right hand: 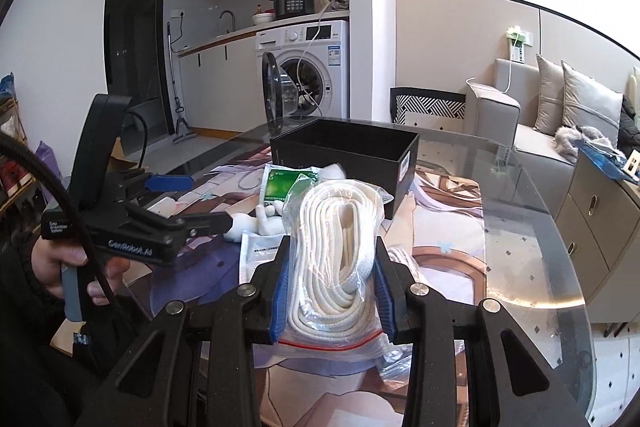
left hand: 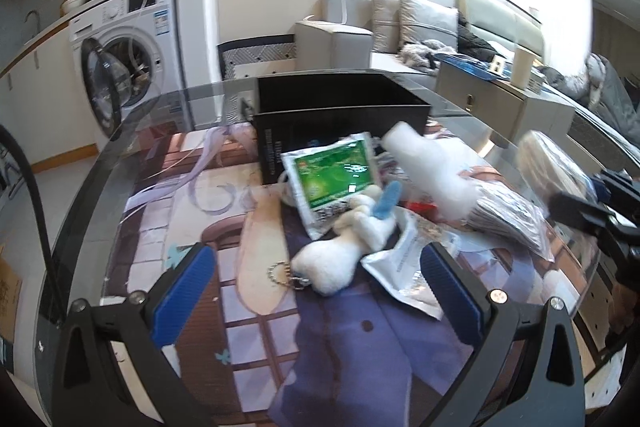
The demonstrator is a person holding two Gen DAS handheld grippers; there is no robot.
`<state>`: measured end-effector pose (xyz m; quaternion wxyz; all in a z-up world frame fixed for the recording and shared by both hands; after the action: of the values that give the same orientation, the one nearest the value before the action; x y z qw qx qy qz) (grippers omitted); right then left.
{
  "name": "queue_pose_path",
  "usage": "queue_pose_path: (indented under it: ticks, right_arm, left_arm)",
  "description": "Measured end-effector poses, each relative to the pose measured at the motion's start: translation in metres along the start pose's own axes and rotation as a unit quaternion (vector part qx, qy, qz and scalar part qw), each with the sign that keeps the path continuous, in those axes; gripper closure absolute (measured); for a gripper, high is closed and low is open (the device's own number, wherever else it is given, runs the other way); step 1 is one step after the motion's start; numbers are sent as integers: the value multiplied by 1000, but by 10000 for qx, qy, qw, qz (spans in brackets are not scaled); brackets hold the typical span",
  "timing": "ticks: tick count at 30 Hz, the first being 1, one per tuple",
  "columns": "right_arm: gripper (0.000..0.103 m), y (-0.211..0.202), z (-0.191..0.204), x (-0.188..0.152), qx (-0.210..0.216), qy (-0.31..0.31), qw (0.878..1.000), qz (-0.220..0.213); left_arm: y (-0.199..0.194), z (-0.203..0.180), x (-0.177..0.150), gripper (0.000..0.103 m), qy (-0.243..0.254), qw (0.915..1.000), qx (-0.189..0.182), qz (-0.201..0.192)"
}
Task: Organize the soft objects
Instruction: 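Grasp the white printed pouch with the left gripper while the right gripper holds the rope bag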
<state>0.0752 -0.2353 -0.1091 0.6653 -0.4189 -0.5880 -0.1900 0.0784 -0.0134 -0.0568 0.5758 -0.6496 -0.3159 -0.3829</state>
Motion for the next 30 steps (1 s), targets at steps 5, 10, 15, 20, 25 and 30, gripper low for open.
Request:
queue_pose_path:
  ticks: [5,10,15,20,25,30]
  right_arm:
    - [67,-7,-8,1,-54,85,9999,-58]
    - [67,-10,-15,0,-109,161,9998,-81]
    - [67,-14,-19,0,-130,243,9996,-98]
    - [67,-15,-22,-2,-130,294,9994,-82]
    - [67,-12,-21,-5,-89,318,9995,-24]
    - [67,-6,-21,-9,-66,350,9993,108]
  left_arm:
    - [2,-28,2,0,485,9984,-273,-56]
    - [5,-56,1,0,999,9936,-528,-58]
    - [17,-77,-7,13,1395,9871,-746,253]
    - [25,-90,-11,24,1544,9831,-889,413]
    - [33,-96,-15,28,1641,9794,-1002,623]
    - [39,-97,-21,28,1529,9778,-1079,943]
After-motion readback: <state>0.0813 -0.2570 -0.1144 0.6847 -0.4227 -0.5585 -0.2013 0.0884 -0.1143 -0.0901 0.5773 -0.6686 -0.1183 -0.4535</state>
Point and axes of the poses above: each gripper's, at about its wrist camera, not at the fingertips, and y roughly the way its jaws point, z to its left, x to its top, the point moved 9 cm from there along y, roughly the way its jaws point, and after that the axes turned 7 degrees about -z, right-handed, at the moved point
